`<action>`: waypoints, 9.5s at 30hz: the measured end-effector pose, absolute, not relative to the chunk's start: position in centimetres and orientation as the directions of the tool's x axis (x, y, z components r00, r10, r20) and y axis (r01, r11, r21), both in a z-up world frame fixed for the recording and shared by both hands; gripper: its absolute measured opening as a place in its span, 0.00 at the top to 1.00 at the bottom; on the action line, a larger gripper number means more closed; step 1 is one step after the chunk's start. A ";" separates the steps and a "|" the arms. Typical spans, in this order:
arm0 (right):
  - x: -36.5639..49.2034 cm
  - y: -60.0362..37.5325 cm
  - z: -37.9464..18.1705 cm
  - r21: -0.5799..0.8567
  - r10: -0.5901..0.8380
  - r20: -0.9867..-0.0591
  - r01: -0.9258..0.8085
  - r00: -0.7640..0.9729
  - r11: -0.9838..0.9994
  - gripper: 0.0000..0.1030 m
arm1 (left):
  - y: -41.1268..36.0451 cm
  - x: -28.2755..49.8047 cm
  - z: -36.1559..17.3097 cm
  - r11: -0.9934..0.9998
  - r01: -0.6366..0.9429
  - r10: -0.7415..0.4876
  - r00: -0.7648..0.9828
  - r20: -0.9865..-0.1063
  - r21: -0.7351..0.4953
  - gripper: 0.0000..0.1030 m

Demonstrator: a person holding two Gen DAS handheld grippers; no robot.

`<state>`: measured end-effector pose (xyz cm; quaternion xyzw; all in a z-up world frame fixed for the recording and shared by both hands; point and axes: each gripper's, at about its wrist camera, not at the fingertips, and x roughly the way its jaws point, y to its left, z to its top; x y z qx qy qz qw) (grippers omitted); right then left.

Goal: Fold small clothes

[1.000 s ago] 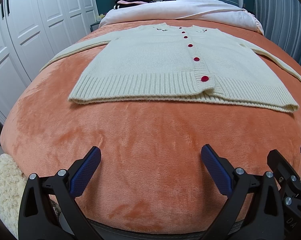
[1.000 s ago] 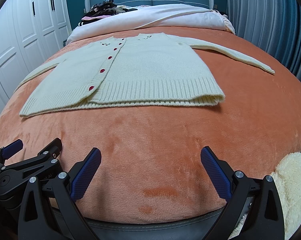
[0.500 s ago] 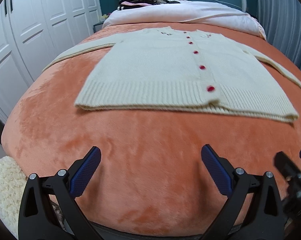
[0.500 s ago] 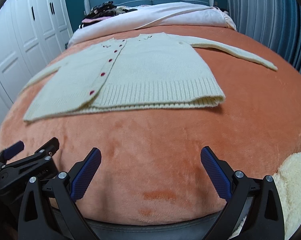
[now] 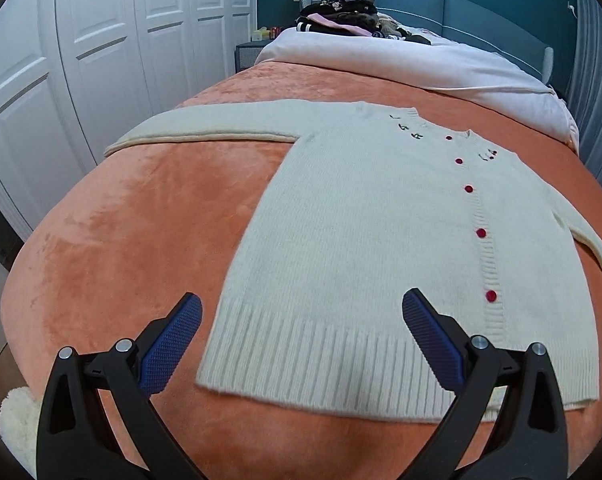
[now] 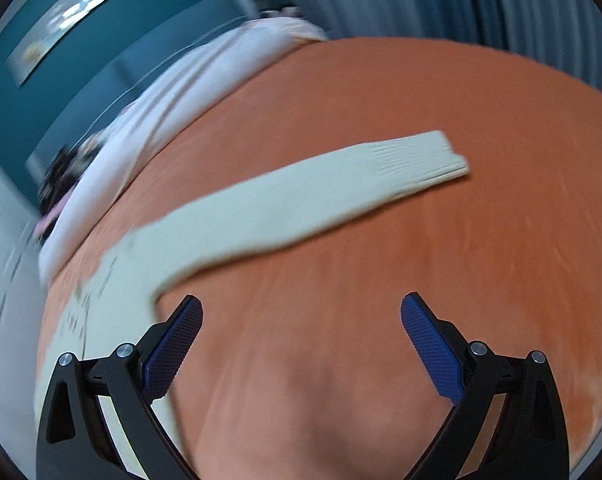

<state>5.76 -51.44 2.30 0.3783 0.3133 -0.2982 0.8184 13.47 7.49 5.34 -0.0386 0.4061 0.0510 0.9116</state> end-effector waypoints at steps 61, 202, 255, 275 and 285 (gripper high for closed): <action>27.1 -35.1 -2.0 0.493 0.050 -0.695 0.426 0.717 0.759 0.96 | 6.1 38.9 -1.4 0.815 -0.079 -0.408 0.624 -0.666 -0.574 0.72; 36.3 -35.8 -2.4 0.387 0.063 -0.739 0.346 0.671 0.855 1.00 | 14.2 38.9 -5.0 0.733 -0.097 -0.355 0.790 -0.500 -0.673 0.90; 3.2 -27.0 4.8 0.521 0.178 -0.743 0.391 0.645 0.759 0.92 | 14.4 15.4 6.6 0.915 -0.070 -0.336 0.412 -0.847 -0.397 0.92; -22.4 -20.4 8.0 0.473 0.446 -0.862 0.064 0.242 0.879 0.92 | 18.5 -11.0 9.6 0.920 0.082 -0.392 0.138 -0.910 -0.384 0.92; -6.9 -29.9 12.9 0.572 0.344 -0.631 0.117 0.696 0.812 0.91 | 15.9 8.3 14.8 0.886 0.088 -0.443 0.455 -0.772 -0.456 0.91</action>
